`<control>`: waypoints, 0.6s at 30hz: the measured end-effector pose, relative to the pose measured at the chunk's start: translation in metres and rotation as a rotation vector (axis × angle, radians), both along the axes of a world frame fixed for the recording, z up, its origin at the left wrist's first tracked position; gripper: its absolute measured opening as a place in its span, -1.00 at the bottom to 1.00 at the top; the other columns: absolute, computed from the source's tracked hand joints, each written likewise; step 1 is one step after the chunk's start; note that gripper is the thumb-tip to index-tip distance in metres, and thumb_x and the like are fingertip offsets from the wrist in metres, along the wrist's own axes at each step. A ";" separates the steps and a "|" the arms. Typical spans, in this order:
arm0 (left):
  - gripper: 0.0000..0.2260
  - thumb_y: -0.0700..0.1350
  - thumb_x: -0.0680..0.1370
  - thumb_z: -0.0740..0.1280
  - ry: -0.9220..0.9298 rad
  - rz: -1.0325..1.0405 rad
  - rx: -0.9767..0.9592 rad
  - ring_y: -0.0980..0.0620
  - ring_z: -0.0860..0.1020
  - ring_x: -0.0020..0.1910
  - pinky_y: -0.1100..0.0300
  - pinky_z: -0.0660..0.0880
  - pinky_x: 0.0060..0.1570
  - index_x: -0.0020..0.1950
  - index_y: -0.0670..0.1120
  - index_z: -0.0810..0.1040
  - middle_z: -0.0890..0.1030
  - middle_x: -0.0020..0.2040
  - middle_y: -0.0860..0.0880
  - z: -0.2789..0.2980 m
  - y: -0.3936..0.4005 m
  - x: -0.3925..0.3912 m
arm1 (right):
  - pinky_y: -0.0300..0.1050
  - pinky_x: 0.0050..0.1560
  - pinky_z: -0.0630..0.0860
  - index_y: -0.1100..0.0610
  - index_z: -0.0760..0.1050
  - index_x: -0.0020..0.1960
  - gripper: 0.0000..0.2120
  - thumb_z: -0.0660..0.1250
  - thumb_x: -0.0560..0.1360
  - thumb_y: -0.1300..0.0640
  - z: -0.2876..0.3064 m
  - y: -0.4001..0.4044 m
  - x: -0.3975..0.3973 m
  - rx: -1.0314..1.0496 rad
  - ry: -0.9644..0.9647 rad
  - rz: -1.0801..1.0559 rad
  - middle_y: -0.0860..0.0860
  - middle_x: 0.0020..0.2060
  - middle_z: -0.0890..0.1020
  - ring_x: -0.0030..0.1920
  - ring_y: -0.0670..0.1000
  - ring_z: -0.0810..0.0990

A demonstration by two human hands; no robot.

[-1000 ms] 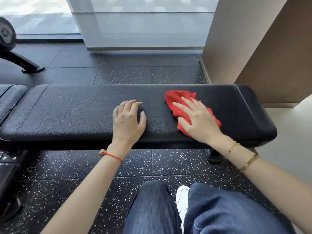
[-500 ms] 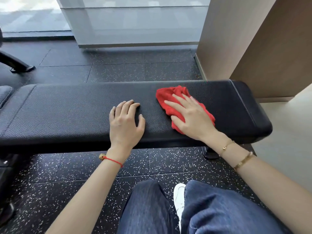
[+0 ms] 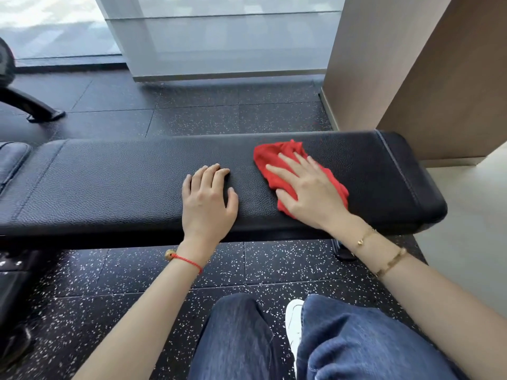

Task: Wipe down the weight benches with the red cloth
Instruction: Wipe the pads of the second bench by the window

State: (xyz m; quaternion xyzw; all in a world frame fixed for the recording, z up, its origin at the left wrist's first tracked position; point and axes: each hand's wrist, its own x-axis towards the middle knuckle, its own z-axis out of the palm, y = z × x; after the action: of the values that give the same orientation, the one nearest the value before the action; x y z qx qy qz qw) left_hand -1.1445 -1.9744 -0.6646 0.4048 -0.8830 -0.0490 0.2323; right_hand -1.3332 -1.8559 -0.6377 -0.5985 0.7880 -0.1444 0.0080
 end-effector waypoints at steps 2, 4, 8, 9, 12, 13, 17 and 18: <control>-0.60 0.02 0.58 0.16 -0.005 -0.006 0.001 -0.08 0.37 0.44 -0.10 0.17 0.50 0.37 -0.07 0.48 0.48 0.41 -0.04 -0.001 -0.001 0.002 | 0.08 0.57 0.03 -0.15 0.36 0.44 -0.48 0.17 0.48 -0.10 0.000 0.018 -0.005 -0.018 -0.021 0.005 -0.05 0.51 0.32 0.53 0.06 0.20; -0.59 0.03 0.59 0.14 -0.006 -0.008 0.001 -0.08 0.36 0.45 -0.11 0.17 0.50 0.38 -0.08 0.48 0.48 0.42 -0.05 -0.001 0.000 0.002 | 0.10 0.56 0.03 -0.16 0.34 0.45 -0.49 0.16 0.50 -0.10 -0.002 0.030 -0.027 -0.013 -0.016 -0.095 -0.04 0.51 0.31 0.53 0.09 0.21; -0.60 0.00 0.58 0.15 -0.006 0.000 -0.007 -0.12 0.38 0.44 -0.14 0.18 0.49 0.36 -0.10 0.49 0.49 0.41 -0.08 0.000 0.003 0.000 | 0.12 0.56 0.00 -0.09 0.34 0.47 -0.52 0.22 0.55 -0.02 0.002 0.016 -0.079 0.017 -0.014 -0.376 0.03 0.53 0.28 0.53 0.14 0.18; -0.60 0.00 0.57 0.16 -0.005 0.002 -0.005 -0.12 0.38 0.44 -0.15 0.18 0.49 0.36 -0.11 0.50 0.49 0.41 -0.08 0.001 0.003 -0.001 | 0.11 0.56 -0.02 -0.09 0.33 0.47 -0.52 0.21 0.55 -0.02 0.004 0.005 -0.082 0.023 -0.024 -0.409 0.03 0.54 0.26 0.54 0.14 0.17; -0.60 0.00 0.57 0.15 -0.009 0.005 -0.002 -0.12 0.39 0.43 -0.16 0.19 0.48 0.36 -0.11 0.50 0.49 0.40 -0.08 0.000 0.004 -0.001 | 0.07 0.57 -0.06 -0.10 0.30 0.49 -0.51 0.19 0.56 -0.04 0.006 -0.027 -0.062 0.043 -0.024 -0.331 0.02 0.55 0.22 0.55 0.13 0.13; -0.60 0.00 0.57 0.15 -0.004 0.006 -0.004 -0.12 0.39 0.43 -0.16 0.19 0.48 0.35 -0.10 0.50 0.49 0.40 -0.08 0.000 0.004 -0.001 | 0.06 0.57 -0.06 -0.11 0.30 0.49 -0.50 0.20 0.55 -0.05 0.005 -0.033 -0.047 0.047 -0.020 -0.255 0.01 0.55 0.22 0.55 0.13 0.13; -0.60 0.00 0.57 0.15 0.003 0.011 0.001 -0.11 0.39 0.43 -0.13 0.19 0.49 0.35 -0.09 0.50 0.50 0.41 -0.06 0.000 0.004 -0.001 | 0.02 0.58 -0.04 -0.13 0.34 0.46 -0.49 0.25 0.52 -0.05 0.003 -0.016 0.006 0.025 -0.012 0.054 -0.04 0.53 0.27 0.55 0.08 0.16; -0.60 -0.01 0.57 0.16 0.002 0.009 0.000 -0.11 0.39 0.43 -0.13 0.19 0.49 0.35 -0.10 0.50 0.49 0.41 -0.06 0.000 0.004 0.000 | 0.02 0.58 -0.04 -0.13 0.35 0.46 -0.50 0.24 0.51 -0.05 0.003 -0.004 0.008 0.013 -0.031 0.085 -0.05 0.52 0.29 0.55 0.06 0.16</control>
State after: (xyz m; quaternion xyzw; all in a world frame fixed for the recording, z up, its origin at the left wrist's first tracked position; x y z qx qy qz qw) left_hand -1.1448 -1.9707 -0.6642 0.4089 -0.8810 -0.0483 0.2332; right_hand -1.3251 -1.8603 -0.6350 -0.6288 0.7627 -0.1480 0.0303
